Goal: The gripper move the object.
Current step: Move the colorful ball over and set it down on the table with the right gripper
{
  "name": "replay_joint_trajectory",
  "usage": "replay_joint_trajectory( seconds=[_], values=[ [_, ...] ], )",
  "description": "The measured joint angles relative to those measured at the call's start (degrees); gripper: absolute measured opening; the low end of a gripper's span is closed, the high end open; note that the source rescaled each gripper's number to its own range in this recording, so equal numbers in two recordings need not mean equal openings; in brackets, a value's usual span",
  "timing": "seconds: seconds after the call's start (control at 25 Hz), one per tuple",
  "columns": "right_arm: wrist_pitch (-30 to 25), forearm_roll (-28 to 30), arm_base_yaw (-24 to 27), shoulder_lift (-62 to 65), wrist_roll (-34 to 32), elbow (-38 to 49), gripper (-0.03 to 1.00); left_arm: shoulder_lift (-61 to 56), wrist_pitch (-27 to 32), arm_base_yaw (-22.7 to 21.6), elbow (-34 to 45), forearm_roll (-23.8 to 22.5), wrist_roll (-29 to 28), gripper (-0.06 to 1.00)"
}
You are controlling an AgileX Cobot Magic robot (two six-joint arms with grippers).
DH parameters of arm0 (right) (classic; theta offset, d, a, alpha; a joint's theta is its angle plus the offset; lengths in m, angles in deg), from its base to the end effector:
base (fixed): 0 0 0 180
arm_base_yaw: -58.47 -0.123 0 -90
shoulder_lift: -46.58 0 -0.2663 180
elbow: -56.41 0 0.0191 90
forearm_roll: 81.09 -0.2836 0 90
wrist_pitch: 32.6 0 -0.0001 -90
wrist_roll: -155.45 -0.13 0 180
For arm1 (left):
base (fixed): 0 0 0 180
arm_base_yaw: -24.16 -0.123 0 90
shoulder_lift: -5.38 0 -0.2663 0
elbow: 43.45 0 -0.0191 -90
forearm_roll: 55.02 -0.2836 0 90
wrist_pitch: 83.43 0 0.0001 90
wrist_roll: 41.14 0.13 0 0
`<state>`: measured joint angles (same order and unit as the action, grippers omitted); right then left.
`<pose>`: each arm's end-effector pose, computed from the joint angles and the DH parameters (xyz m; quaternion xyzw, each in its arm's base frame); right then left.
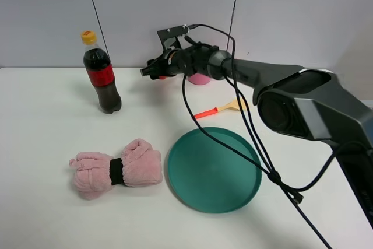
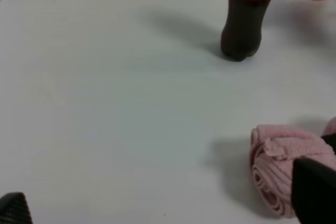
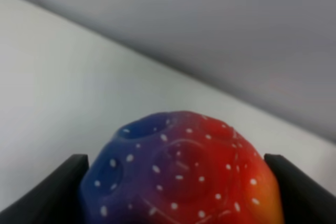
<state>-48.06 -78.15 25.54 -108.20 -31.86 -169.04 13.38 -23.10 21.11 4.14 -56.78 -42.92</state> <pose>0.5227 0.3364 0.0864 -0.2147 0.8597 0.1429 0.4410 0.0760 0.0075 0.2792 -0.0363 0.8468 0.0212 0.5302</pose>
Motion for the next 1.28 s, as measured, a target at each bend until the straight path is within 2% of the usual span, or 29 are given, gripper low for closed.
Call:
replay_joint_trajectory(
  seconds=[0.2, 0.4, 0.88, 1.08, 1.28],
  values=[
    [-11.2, 0.06, -1.37, 9.07, 1.7, 0.0, 0.0, 0.0, 0.0, 0.0, 0.0, 0.0, 0.0, 1.0],
    [-25.3, 0.23, -2.25, 16.43, 4.71, 0.0, 0.0, 0.0, 0.0, 0.0, 0.0, 0.0, 0.0, 1.0],
    [-52.48, 1.48, -2.25, 23.86, 10.35, 0.0, 0.0, 0.0, 0.0, 0.0, 0.0, 0.0, 0.0, 1.0],
    [-54.32, 1.4, -2.25, 25.72, 11.58, 0.51, 0.0, 0.0, 0.0, 0.0, 0.0, 0.0, 0.0, 1.0],
    [-54.41, 1.34, -2.25, 30.98, 11.7, 6.56, 0.0, 0.0, 0.0, 0.0, 0.0, 0.0, 0.0, 1.0]
  ],
)
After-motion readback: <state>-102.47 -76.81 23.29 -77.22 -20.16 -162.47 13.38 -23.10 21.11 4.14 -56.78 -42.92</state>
